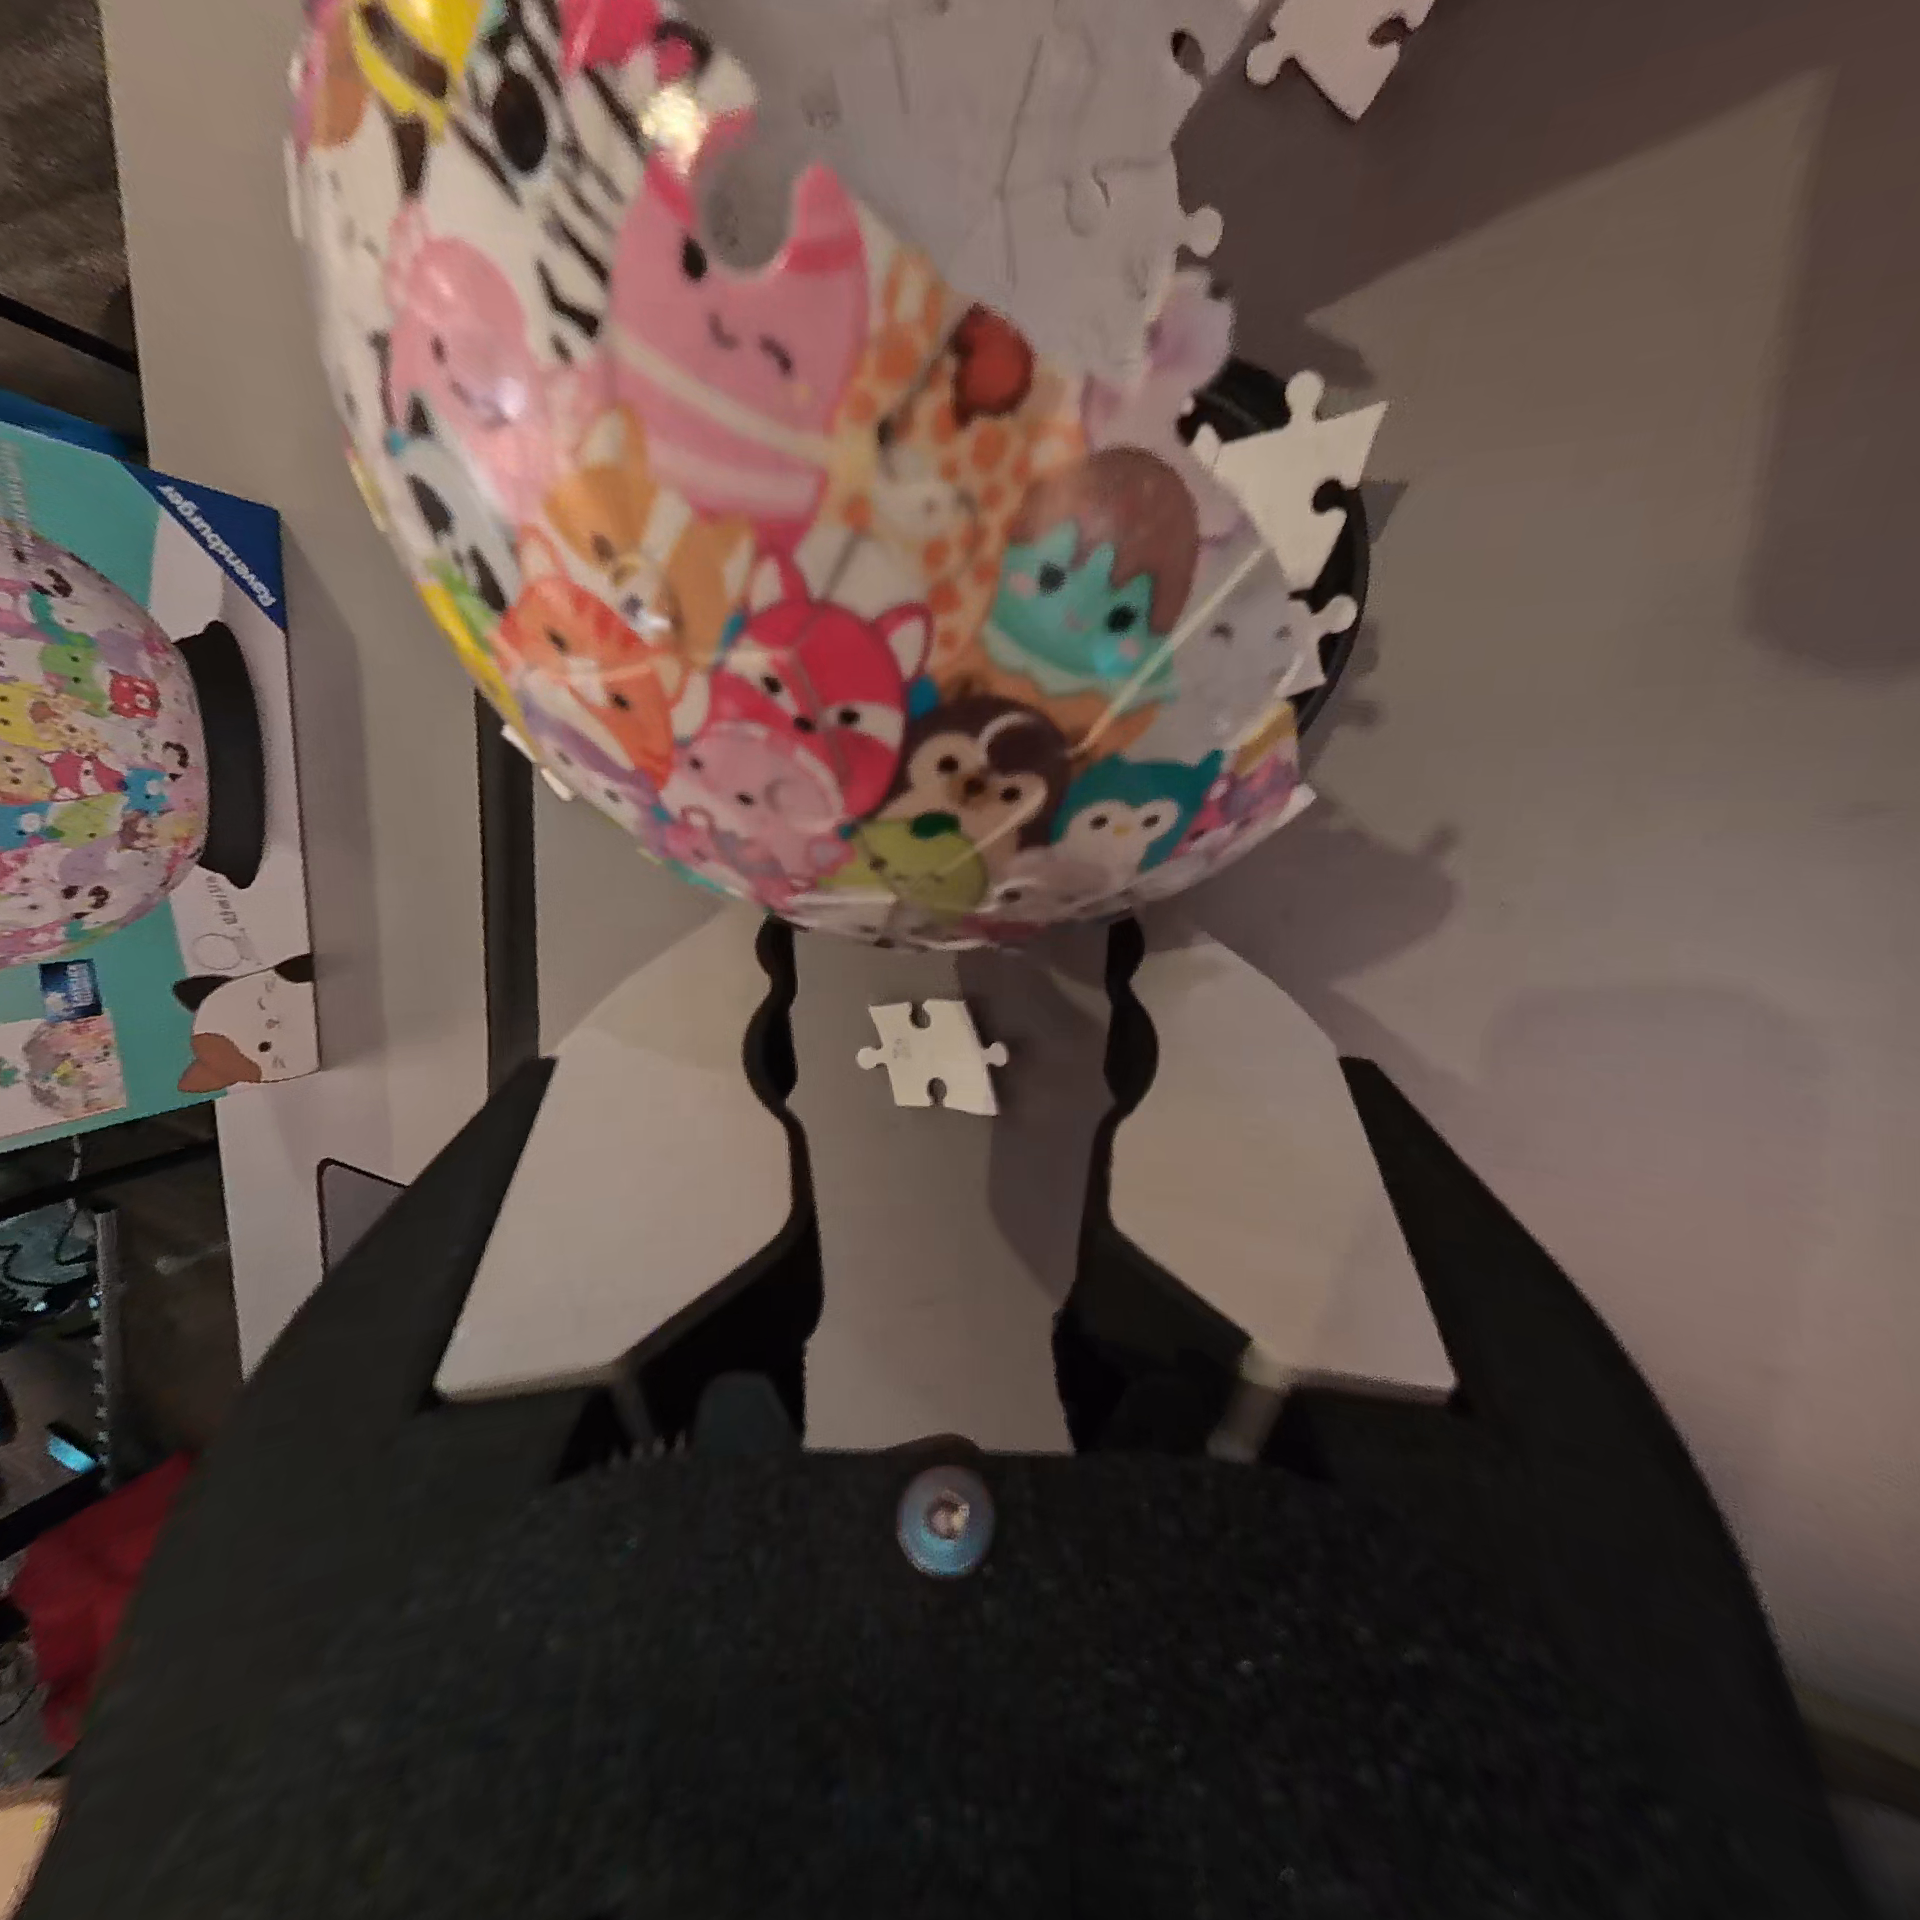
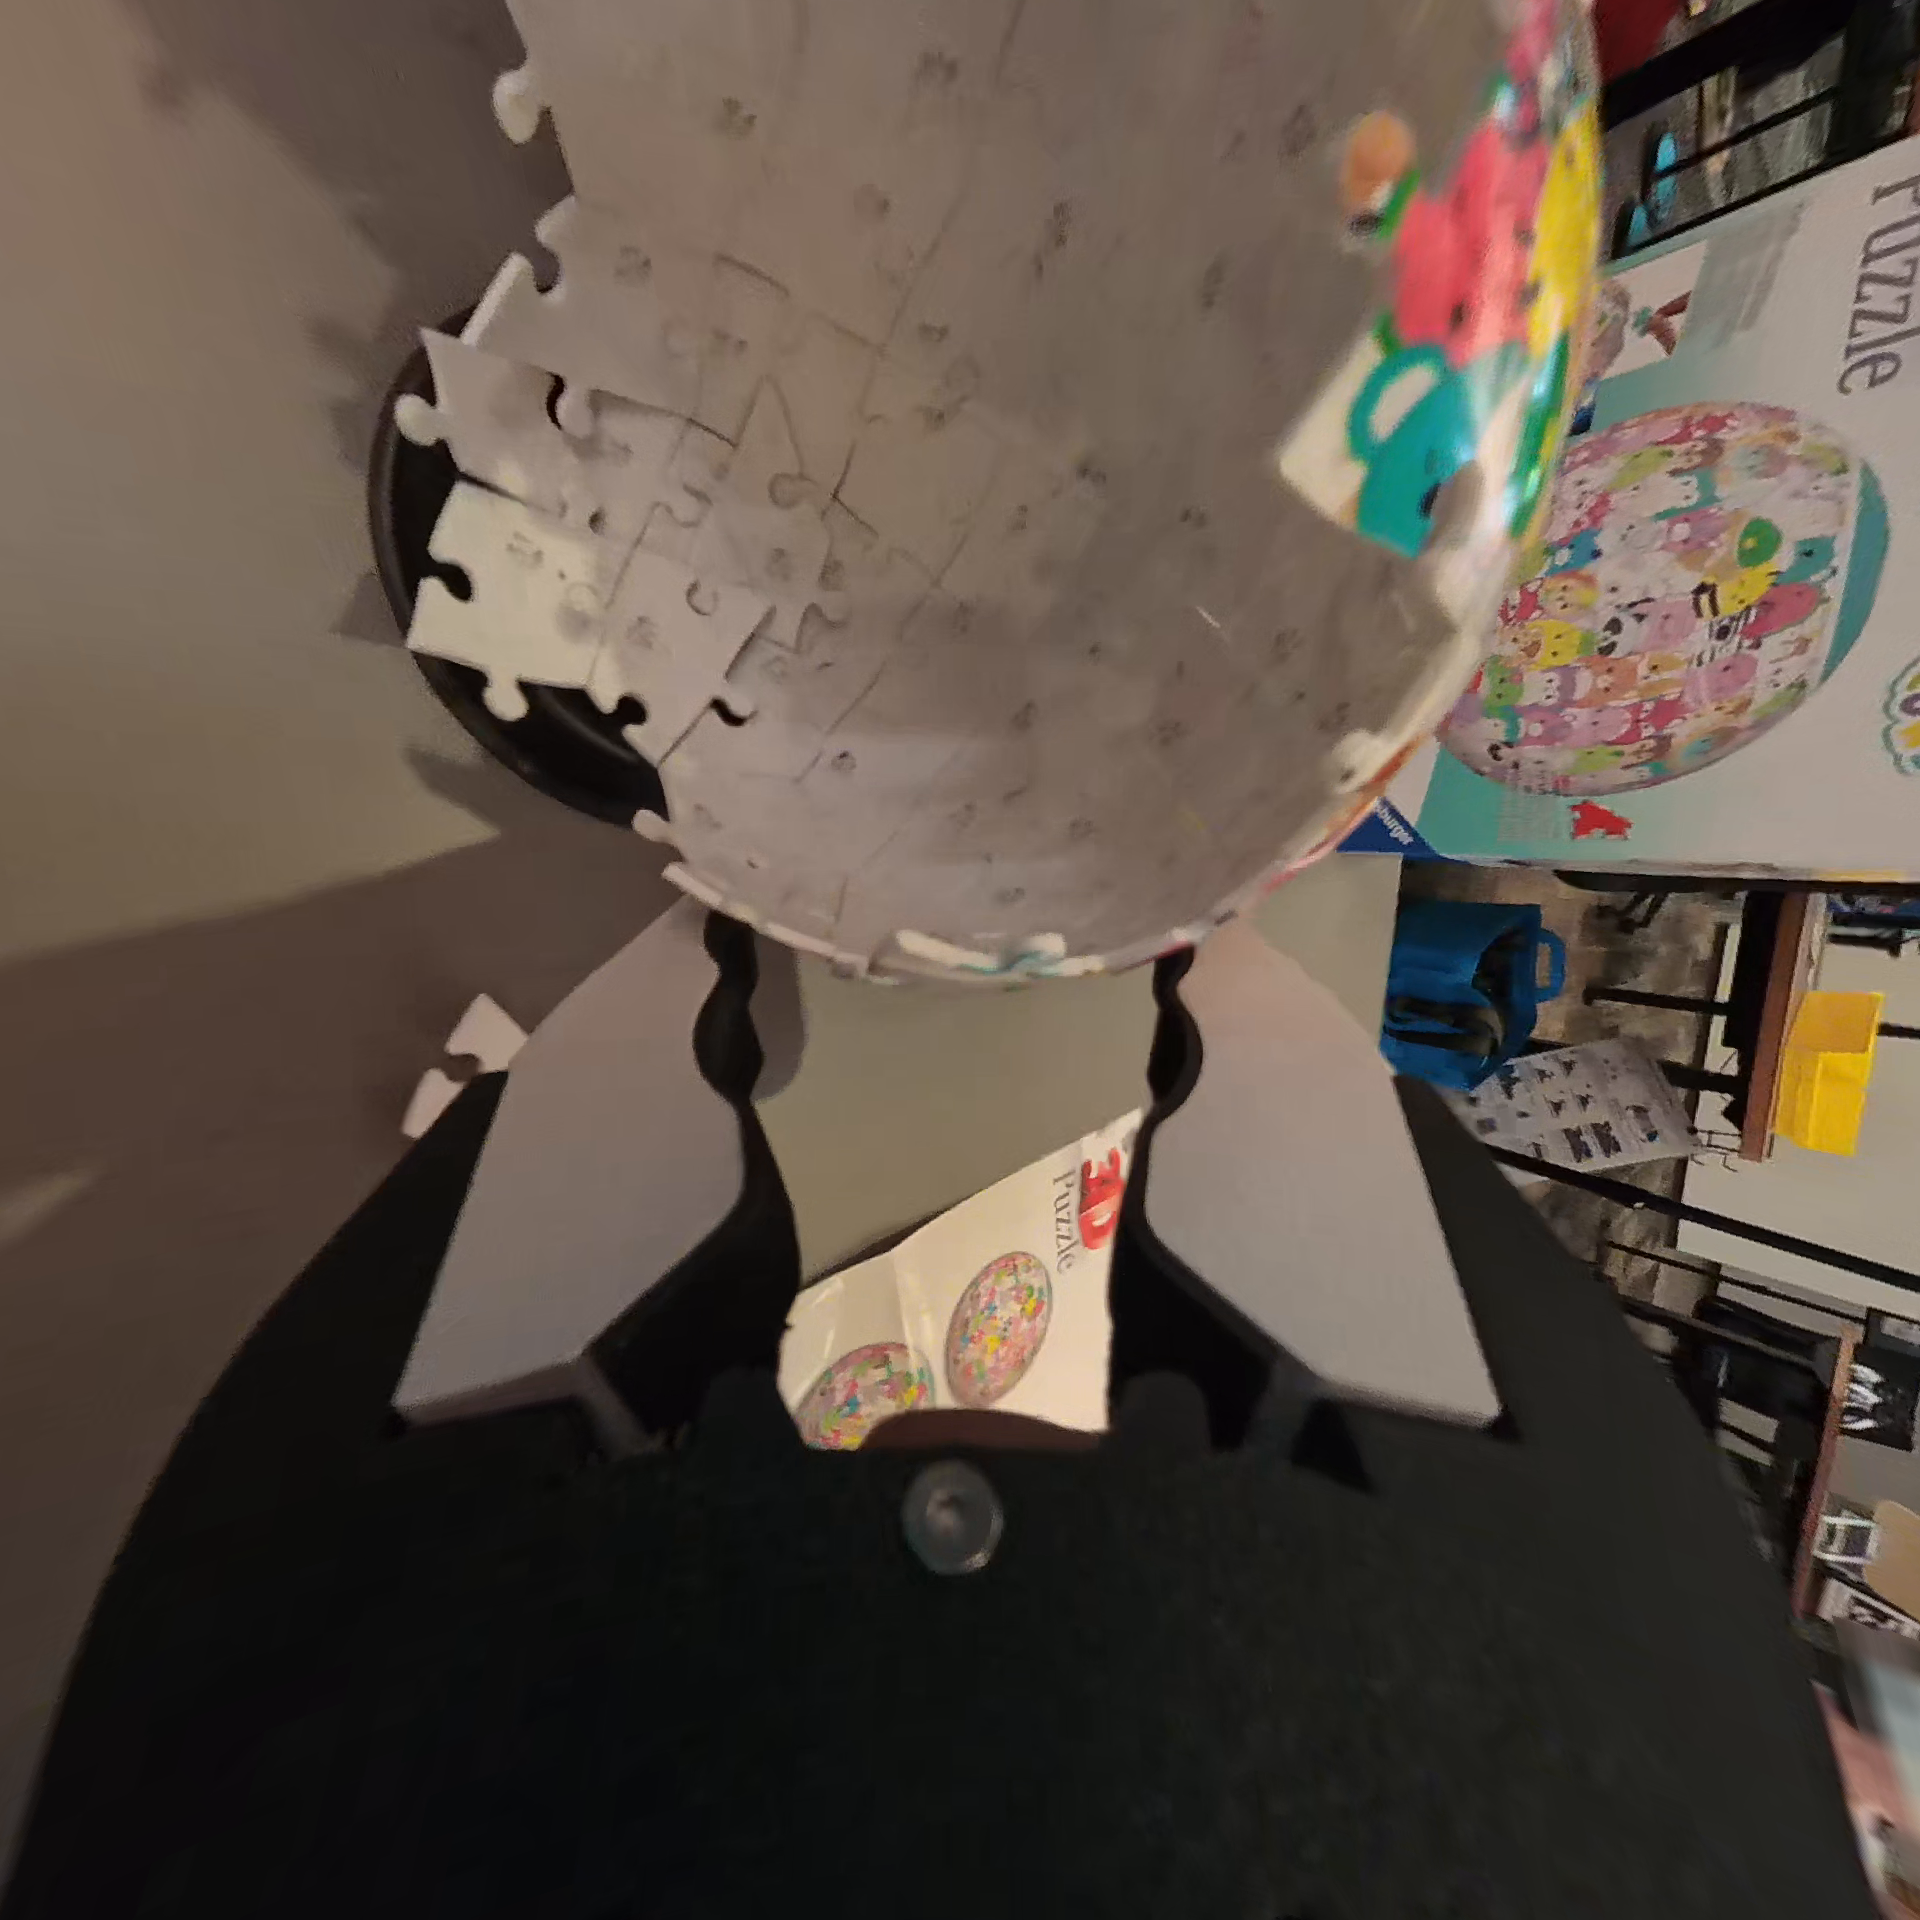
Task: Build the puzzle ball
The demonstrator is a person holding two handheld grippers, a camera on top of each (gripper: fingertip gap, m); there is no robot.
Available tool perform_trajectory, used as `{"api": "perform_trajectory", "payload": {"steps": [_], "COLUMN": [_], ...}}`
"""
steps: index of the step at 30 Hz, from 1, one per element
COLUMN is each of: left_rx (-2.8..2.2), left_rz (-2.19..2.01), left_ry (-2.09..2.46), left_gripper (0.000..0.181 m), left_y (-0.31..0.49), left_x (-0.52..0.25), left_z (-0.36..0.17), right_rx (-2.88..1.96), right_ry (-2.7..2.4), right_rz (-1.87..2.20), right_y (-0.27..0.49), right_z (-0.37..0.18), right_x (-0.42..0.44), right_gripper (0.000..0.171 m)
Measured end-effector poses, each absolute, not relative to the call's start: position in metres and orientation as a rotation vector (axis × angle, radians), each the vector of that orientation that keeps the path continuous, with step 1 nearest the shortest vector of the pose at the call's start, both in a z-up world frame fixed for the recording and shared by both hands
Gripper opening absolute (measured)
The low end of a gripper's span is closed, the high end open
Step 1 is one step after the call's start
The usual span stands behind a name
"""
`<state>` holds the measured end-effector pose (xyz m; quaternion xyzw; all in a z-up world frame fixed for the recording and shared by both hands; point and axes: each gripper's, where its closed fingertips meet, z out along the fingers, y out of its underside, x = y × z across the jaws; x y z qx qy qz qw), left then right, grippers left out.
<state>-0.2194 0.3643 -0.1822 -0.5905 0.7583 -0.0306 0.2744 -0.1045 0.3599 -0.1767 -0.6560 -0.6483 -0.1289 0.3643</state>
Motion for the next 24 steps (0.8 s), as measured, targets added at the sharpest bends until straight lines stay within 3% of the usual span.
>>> {"api": "perform_trajectory", "payload": {"steps": [9,16,24], "left_rx": [-1.666,-1.833,-1.983], "left_rz": [-0.146,-0.338,-1.261], "left_ry": [1.963,1.792,1.186], "left_gripper": [0.058,0.055,0.047], "left_y": [0.363,0.346,0.260], "left_x": [-0.231,-0.259,-0.267], "left_z": [-0.183,-0.189,-0.159], "right_rx": [-1.846,-1.979,-2.084], "right_ry": [-1.484,-1.191,-0.772], "right_rz": [-0.252,-0.206,0.348], "right_y": [0.353,0.305,0.213], "right_z": [-0.171,-0.145,-0.172], "right_x": [-0.082,-0.060,-0.123], "right_gripper": [0.078,0.069,0.070]}}
